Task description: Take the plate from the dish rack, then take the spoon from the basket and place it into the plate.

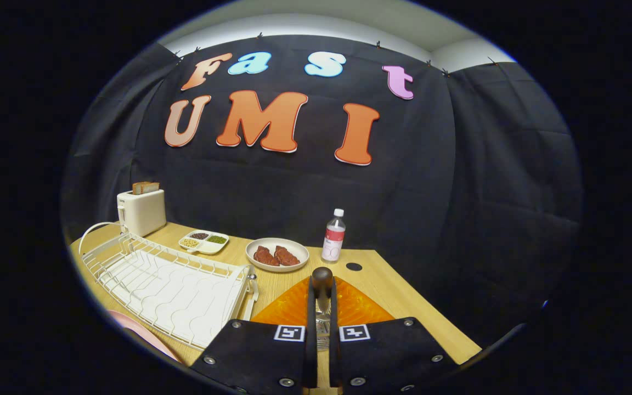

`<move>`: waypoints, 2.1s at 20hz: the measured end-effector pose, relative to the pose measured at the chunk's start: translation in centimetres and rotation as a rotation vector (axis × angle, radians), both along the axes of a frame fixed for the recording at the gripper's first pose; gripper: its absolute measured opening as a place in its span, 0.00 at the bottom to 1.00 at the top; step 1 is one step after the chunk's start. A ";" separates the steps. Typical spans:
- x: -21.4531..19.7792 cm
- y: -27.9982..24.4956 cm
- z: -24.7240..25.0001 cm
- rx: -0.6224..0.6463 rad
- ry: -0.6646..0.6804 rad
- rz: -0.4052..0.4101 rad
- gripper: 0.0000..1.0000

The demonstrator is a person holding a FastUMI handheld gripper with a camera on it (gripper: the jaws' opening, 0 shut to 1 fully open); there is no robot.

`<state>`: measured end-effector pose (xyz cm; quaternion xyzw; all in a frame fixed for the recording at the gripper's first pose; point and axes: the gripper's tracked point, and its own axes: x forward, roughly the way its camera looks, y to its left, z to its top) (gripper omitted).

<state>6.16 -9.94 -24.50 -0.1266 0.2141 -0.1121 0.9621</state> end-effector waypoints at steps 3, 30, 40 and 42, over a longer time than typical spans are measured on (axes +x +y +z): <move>-0.5 1.6 3.7 0.015 -0.049 0.033 0.08; -12.6 24.8 -0.3 0.390 0.056 0.572 0.08; -16.2 26.3 -3.3 0.418 0.091 0.691 0.09; -16.9 25.8 -3.4 0.406 0.086 0.710 0.08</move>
